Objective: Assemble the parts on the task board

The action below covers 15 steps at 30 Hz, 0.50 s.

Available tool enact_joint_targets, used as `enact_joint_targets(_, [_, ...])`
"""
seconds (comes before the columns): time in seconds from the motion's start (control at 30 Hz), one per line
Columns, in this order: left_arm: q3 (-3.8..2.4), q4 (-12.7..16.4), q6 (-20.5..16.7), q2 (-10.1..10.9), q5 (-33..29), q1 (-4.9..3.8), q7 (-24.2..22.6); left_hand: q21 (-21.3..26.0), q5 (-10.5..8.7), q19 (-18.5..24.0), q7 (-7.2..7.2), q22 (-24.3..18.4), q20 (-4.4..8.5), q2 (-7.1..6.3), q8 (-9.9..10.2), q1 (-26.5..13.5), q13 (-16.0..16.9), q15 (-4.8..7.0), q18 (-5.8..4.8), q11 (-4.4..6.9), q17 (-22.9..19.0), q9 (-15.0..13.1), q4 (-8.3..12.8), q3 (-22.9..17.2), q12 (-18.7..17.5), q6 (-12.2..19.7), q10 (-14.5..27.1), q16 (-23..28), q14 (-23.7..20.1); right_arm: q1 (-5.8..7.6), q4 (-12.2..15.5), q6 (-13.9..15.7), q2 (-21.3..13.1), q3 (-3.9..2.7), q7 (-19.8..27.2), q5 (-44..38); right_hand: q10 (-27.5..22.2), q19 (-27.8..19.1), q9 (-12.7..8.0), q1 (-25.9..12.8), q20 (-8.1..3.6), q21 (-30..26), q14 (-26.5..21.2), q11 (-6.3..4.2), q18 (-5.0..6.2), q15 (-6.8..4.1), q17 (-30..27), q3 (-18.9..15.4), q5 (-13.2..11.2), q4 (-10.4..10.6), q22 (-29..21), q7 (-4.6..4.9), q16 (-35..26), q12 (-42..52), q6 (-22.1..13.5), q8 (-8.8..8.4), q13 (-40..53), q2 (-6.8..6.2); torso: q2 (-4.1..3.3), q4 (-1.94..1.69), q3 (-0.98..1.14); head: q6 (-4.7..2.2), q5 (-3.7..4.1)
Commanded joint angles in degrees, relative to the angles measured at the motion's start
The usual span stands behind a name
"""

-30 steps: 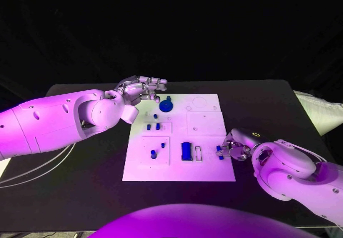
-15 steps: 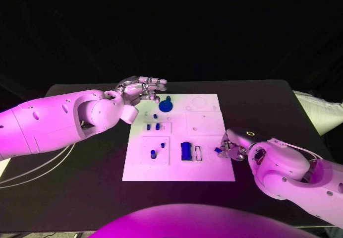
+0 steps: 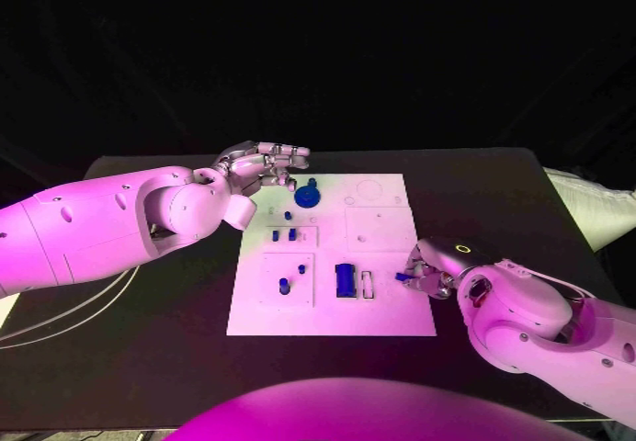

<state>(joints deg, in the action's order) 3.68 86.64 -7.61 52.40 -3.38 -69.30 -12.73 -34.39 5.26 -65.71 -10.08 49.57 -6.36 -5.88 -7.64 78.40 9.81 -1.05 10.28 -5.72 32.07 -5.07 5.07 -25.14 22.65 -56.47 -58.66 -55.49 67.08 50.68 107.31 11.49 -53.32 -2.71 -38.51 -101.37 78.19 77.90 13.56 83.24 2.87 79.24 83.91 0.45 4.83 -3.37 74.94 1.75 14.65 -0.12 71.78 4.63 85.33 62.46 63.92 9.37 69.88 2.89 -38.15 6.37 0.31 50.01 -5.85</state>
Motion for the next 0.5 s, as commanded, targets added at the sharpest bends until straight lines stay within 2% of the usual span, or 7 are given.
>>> enact_joint_targets(0.03, [-0.03,0.2,1.1,0.1,0.1,0.00,-0.3,0.3,0.36,0.1,0.03,-0.1,-0.33,0.42,-0.2,0.1,0.1,0.02,0.18,-0.12,-0.1,0.1,0.0,0.2,0.2,0.5,0.3,-0.2,-0.3,-0.41,0.5,5.2,-0.1,0.26,0.0,2.6,0.8,0.7,0.5,-0.6,-0.03,0.5,4.6,-0.52,-0.87,-0.32,7.8,1.8,0.9,0.1,0.6,-0.05,0.3,0.7,0.3,0.21,0.6,0.62,-0.01,-0.03,-0.01,-0.01,0.03])
enact_joint_targets(0.27, [-0.03,0.3,1.1,0.2,0.1,0.00,-0.1,0.3,0.37,0.1,0.05,-0.1,-0.32,0.42,-0.2,0.1,0.1,0.03,0.19,-0.11,-0.1,0.1,0.1,0.2,0.3,0.5,0.4,-0.2,-0.3,-0.38,2.2,10.2,-0.6,-0.17,0.8,5.6,1.3,0.9,0.6,-4.6,-0.03,0.7,4.7,-0.48,-0.94,-0.33,8.0,5.9,0.9,1.7,1.0,-0.08,0.4,0.9,0.0,-0.18,0.8,-0.47,0.01,-0.09,-0.04,-0.01,0.01])
enact_joint_targets(0.5, [-0.03,0.4,1.2,0.2,0.1,0.00,0.0,0.3,0.37,0.1,0.05,-0.1,-0.32,0.42,-0.2,0.1,0.1,0.03,0.19,-0.11,-0.1,0.1,0.1,0.2,0.3,0.5,0.4,-0.2,-0.3,-0.33,2.9,11.9,-0.4,-0.59,0.6,11.7,1.5,0.9,0.7,-6.5,-0.01,0.7,4.7,-0.47,-0.92,-0.30,8.0,9.0,0.8,2.5,1.0,-0.07,0.4,1.1,0.0,-0.39,1.0,-1.61,-0.05,-0.14,-0.05,-0.01,-0.04])
